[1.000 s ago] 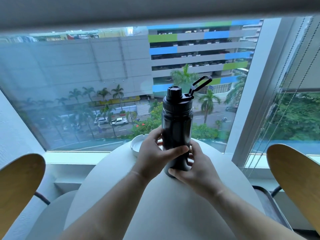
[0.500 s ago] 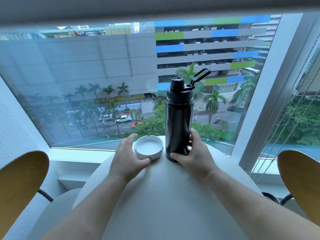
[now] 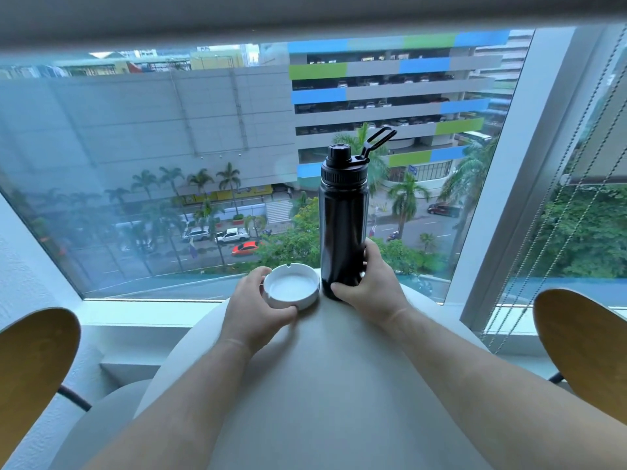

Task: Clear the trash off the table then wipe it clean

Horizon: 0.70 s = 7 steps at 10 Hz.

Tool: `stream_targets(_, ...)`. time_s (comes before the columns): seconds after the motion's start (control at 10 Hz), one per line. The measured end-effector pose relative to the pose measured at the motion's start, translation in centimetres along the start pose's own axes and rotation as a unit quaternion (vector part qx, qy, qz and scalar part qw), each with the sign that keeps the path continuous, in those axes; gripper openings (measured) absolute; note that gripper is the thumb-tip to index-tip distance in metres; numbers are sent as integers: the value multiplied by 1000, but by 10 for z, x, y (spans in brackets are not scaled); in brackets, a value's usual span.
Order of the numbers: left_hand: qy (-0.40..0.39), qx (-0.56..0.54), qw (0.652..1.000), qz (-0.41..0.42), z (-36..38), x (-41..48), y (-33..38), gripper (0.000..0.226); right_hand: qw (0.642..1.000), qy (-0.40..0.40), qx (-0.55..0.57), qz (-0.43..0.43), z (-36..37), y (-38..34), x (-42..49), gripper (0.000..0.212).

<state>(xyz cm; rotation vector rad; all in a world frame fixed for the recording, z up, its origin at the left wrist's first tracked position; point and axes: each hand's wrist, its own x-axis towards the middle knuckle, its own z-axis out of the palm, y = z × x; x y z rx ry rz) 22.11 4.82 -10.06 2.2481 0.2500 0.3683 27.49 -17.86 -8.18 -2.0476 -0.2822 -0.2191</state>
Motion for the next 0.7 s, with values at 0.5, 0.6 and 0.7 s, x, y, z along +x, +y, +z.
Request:
stream_targets(0.5, 1, -20, 1000, -5, 0, -3, -1, 82, 1000, -19, -4, -2, -3, 4, 4, 67)
stream_targets(0.6, 4, 12, 1000, 10, -2, -11, 6, 83, 999, -38, 1, 7, -9, 0, 0, 74)
stream_targets(0.7, 21, 37, 999, 20, 0, -17, 9, 87, 1000, -12, 28, 7, -16, 1, -7, 91)
